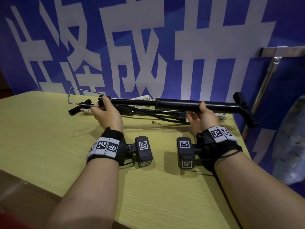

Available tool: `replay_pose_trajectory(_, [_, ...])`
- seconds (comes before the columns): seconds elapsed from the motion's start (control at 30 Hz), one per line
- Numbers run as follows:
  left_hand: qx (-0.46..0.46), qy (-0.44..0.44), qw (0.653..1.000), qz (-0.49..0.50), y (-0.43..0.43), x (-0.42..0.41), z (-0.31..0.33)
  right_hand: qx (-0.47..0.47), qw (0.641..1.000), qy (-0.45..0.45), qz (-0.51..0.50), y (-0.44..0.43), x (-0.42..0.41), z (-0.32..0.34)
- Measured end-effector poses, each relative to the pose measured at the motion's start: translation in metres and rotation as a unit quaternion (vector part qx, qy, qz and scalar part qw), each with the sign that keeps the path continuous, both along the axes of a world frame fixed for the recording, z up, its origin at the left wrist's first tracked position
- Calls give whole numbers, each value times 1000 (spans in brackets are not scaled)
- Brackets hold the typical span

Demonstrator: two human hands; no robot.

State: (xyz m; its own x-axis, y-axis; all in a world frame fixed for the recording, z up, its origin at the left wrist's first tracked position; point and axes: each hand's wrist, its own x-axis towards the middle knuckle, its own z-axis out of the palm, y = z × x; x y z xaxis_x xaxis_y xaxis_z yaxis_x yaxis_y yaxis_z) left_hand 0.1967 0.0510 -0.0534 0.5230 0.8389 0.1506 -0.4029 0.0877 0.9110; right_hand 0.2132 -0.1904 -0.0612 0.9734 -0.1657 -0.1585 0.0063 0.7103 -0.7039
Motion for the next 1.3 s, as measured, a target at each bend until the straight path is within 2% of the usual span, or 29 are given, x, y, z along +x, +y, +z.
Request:
replay_pose_trajectory(0.23, [43,22,999,-16,-5,1,-1,66,995,26,69,-1,5,-1])
replay_pose_trajectory(0.33, [45,24,998,-36,-5,2,-2,88,995,-7,51,-1,2,3])
replay_pose_trajectory(0.5, [51,27,995,-78,-8,2,-3,147,988,0,48,-5,-1,6])
replay_pose_trajectory(0.8, [18,-9,992,-124,-14,-9,3,122,991,5,54,-7,1,3])
replay_pose_trajectory(1.03, [26,-17,991,-130,-17,-11,3,64,997,9,38,-6,-3,5])
replay_pose_trajectory(1.3, [55,-17,981,-183,-24,-14,3,38,998,2,54,1,-10,10])
